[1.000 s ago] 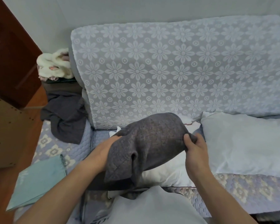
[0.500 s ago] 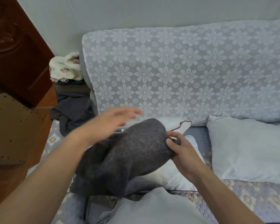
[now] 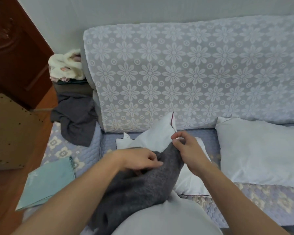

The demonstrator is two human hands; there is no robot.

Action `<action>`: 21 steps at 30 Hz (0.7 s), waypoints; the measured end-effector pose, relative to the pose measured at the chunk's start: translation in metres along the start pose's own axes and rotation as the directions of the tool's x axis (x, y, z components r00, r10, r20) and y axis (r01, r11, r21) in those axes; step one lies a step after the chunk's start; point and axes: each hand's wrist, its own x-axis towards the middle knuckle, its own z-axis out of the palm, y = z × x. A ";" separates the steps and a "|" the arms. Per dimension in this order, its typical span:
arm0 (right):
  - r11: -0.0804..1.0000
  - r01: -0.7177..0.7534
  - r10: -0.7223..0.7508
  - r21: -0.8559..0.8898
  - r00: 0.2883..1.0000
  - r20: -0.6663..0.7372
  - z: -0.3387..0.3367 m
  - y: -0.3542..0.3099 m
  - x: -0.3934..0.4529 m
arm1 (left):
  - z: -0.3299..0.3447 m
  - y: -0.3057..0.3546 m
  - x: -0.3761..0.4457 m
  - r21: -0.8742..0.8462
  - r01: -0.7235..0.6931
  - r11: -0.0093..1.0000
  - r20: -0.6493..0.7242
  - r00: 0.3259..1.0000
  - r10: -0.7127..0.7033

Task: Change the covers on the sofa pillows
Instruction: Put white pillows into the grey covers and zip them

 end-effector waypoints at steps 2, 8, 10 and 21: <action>0.933 0.095 -0.079 -0.347 0.995 0.061 0.010 0.008 0.007 | 0.019 0.000 0.014 0.243 0.022 0.970 -0.236 0.971 0.037; 0.940 0.148 -0.065 -0.308 0.962 0.264 -0.002 0.020 0.003 | 0.027 -0.017 0.021 0.358 0.074 0.931 -0.526 0.840 0.136; 0.989 0.015 0.031 -0.146 0.951 0.308 -0.006 0.020 0.002 | 0.017 -0.021 0.024 0.460 0.027 0.887 -0.492 0.840 0.229; 0.854 -0.325 0.441 -0.407 0.867 0.232 0.002 0.027 0.036 | -0.009 -0.012 0.028 0.084 -0.351 0.933 -0.256 0.897 0.360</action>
